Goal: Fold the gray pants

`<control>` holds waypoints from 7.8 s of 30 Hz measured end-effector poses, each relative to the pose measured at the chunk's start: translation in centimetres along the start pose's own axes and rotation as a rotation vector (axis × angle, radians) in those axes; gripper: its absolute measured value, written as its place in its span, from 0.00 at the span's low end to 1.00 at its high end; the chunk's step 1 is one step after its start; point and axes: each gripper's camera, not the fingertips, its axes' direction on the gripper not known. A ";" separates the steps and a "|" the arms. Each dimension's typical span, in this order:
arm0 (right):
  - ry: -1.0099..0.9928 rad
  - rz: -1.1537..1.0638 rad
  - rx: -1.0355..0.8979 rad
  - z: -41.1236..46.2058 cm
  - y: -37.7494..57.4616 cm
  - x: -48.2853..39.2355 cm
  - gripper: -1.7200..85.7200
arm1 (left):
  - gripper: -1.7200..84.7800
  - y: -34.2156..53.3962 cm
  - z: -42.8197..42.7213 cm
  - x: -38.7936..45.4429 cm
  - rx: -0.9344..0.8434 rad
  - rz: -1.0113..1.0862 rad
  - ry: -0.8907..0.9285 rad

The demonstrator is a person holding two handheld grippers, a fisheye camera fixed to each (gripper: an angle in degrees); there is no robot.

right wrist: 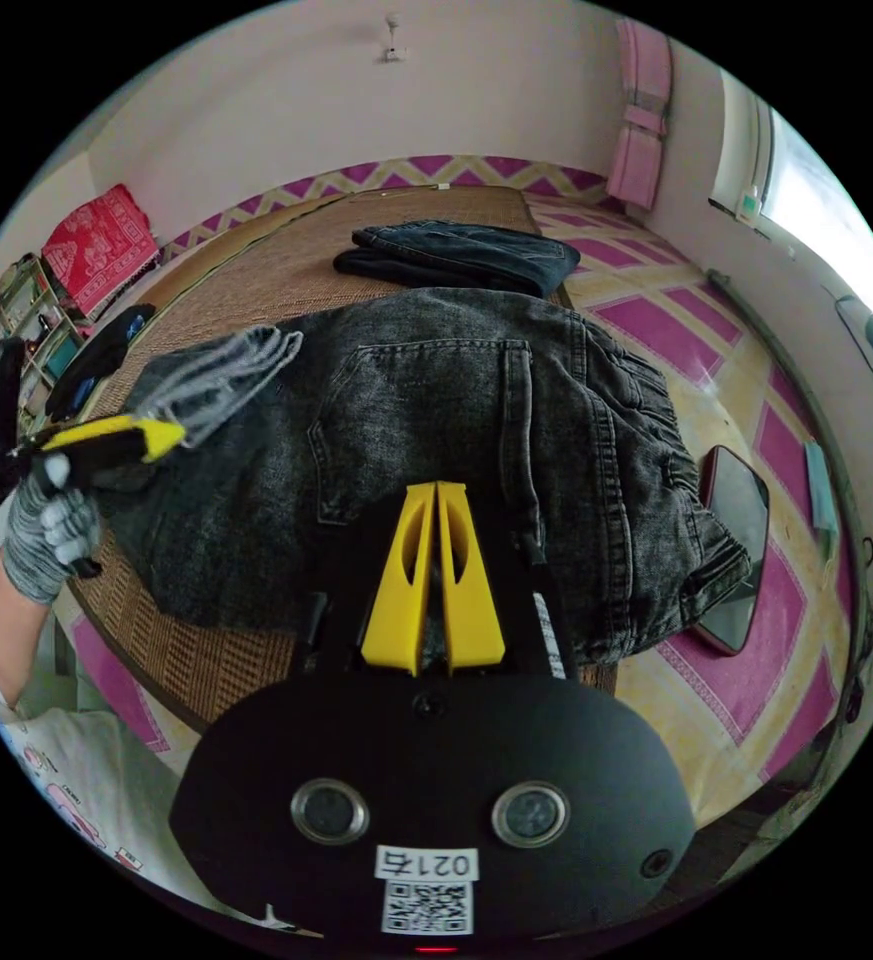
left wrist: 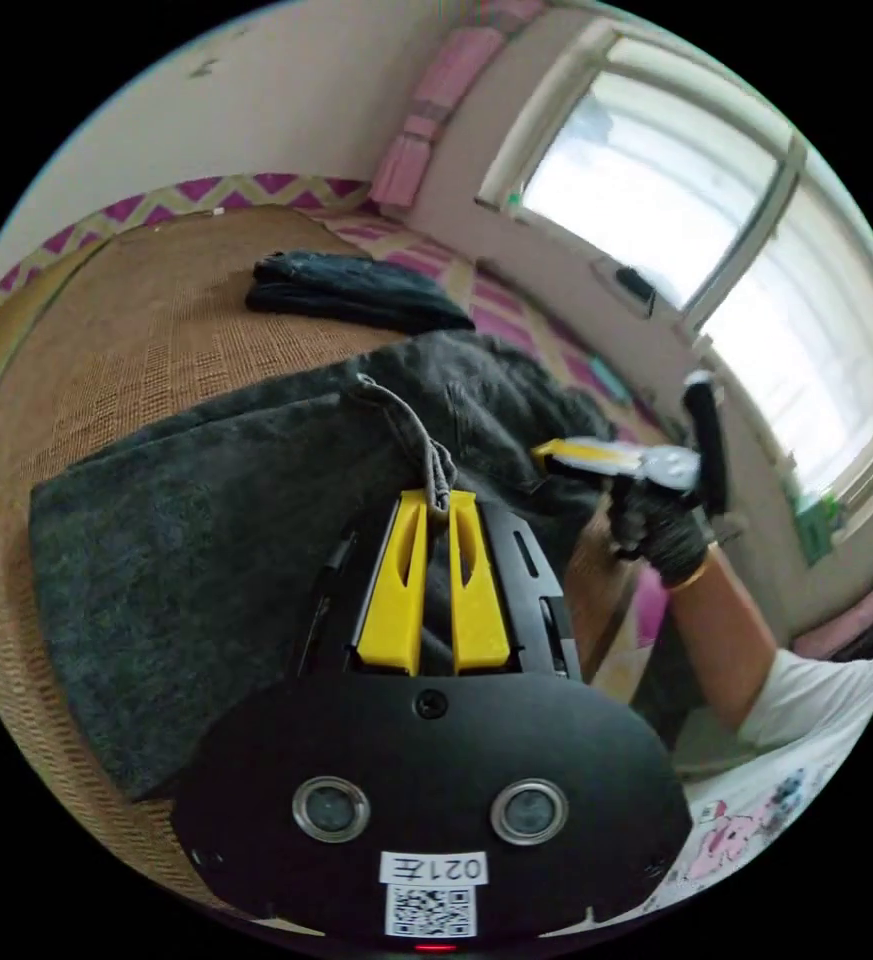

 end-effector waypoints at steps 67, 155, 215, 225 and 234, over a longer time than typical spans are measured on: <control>-0.273 -0.771 -0.161 0.8 -23.0 1.6 0.02 | 0.14 -0.1 -29.6 -30.5 -0.249 0.298 -0.192; -0.200 -0.074 -0.003 1.6 -14.9 18.1 0.15 | 0.11 14.7 -56.8 -34.5 0.122 -0.251 -0.415; -0.261 -0.297 0.071 -11.3 -8.1 -1.5 0.06 | 0.01 2.8 -52.6 -35.5 0.184 0.080 -0.410; -0.316 -0.236 0.034 -11.8 -2.4 -2.6 0.04 | 0.01 8.7 -48.2 -41.1 -0.049 -0.346 -0.361; -0.378 -0.311 0.090 -15.5 5.5 -8.5 0.09 | 0.07 15.4 -54.3 -30.7 0.124 -0.161 -0.355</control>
